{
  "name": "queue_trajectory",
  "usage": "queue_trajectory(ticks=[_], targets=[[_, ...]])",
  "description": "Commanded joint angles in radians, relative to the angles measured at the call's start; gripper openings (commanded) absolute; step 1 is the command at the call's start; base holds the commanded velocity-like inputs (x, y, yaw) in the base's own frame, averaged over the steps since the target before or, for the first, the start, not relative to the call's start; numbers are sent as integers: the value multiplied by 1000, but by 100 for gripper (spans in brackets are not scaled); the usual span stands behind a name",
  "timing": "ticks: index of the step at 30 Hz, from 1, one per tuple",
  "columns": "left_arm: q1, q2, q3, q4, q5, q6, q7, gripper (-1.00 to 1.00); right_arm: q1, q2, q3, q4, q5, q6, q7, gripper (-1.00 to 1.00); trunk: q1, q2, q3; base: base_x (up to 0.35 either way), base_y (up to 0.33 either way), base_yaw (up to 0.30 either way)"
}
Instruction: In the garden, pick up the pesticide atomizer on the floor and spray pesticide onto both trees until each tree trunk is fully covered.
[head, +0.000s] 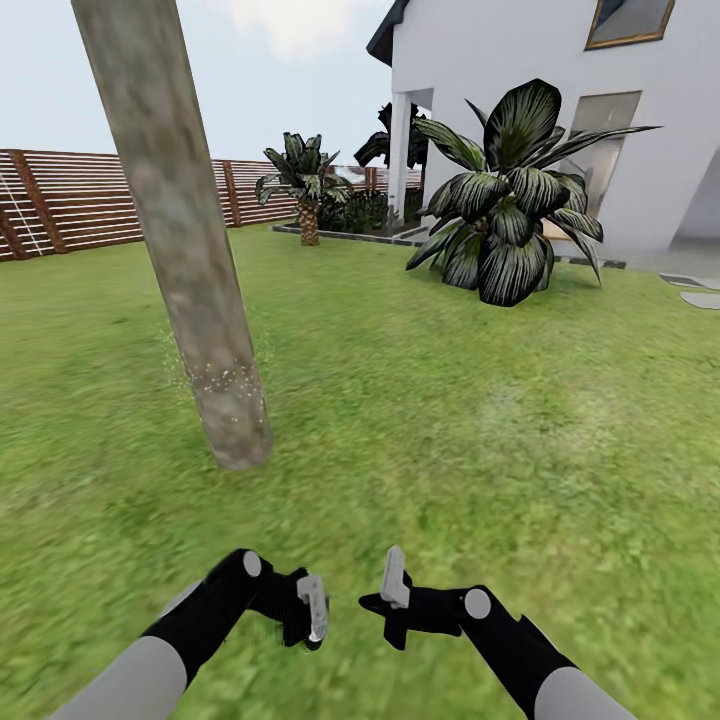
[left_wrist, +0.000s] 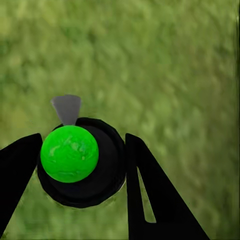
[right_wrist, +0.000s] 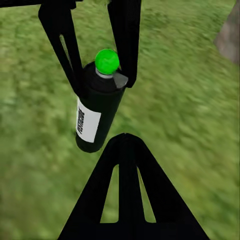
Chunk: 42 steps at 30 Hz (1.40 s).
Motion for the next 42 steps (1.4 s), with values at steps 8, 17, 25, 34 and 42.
queue_trajectory(ticks=[8, 17, 25, 34, 42], targets=[[0, -45, -4, 1, -4, -16, -3, -100, 0, -1, 2, -1, 10, -5, -3, -100, 0, 0, -1, 0, 0, 0], [1, -47, -1, 2, -6, -16, 4, -100, 0, -1, 2, -2, 9, -5, -3, -100, 0, 0, -1, 0, 0, 0], [1, -48, -2, 4, -6, -10, 4, -100, 0, -1, 1, -26, 9, -5, -3, -100, 0, 0, -1, 0, 0, 0], [1, -73, -2, 22, -8, -12, 6, -100, 0, 1, 2, -46, 8, -4, -3, -100, 0, 0, -1, 0, 0, 0], [0, -69, 5, 22, -2, -14, 7, -100, 0, 1, 2, -46, 9, -4, -3, -100, 0, 0, -1, 0, 0, 0]])
